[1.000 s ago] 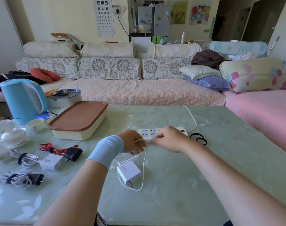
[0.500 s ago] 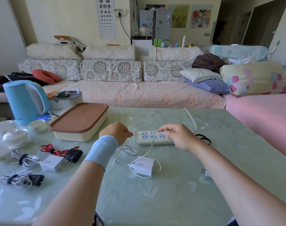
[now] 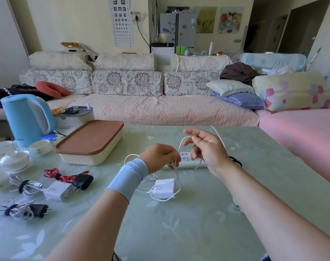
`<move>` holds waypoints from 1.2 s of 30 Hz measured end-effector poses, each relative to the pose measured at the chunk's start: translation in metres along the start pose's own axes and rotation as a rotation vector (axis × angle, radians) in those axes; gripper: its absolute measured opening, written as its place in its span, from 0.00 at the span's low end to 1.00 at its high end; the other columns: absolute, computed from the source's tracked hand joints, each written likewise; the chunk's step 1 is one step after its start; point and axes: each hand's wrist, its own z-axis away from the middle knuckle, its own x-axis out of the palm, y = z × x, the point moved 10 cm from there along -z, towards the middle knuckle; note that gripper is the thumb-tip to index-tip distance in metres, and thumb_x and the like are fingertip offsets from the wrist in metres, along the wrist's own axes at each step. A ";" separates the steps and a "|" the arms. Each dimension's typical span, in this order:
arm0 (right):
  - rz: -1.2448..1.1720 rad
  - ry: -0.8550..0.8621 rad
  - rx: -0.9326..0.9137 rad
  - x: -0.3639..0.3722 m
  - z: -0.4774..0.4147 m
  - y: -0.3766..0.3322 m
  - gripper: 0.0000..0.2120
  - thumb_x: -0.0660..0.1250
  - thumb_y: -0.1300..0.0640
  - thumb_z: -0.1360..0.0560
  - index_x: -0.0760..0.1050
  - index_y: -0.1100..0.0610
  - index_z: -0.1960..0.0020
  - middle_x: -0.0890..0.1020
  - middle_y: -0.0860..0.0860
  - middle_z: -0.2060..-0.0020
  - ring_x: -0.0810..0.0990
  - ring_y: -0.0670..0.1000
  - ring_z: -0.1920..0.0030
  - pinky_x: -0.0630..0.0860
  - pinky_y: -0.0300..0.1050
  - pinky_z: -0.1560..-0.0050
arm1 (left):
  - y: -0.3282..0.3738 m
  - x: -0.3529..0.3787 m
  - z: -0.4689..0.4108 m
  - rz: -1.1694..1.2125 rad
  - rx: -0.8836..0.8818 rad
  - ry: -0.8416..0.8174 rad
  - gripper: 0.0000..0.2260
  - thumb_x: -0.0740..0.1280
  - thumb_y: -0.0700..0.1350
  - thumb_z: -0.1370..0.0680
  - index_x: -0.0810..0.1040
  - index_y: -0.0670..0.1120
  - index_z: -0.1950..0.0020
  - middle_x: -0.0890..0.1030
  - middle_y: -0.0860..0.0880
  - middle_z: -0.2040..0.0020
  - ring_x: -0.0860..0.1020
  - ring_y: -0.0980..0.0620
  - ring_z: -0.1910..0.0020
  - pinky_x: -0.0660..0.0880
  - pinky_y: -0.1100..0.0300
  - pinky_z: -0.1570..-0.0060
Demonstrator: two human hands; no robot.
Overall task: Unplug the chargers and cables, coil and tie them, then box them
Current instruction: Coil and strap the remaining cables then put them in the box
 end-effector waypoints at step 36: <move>0.326 0.278 0.025 -0.012 -0.001 -0.013 0.20 0.66 0.50 0.32 0.56 0.52 0.72 0.56 0.49 0.75 0.54 0.49 0.72 0.51 0.47 0.68 | -0.012 -0.092 0.014 -0.261 -0.038 0.515 0.09 0.65 0.49 0.22 0.81 0.56 0.62 0.79 0.51 0.58 0.76 0.49 0.60 0.69 0.59 0.58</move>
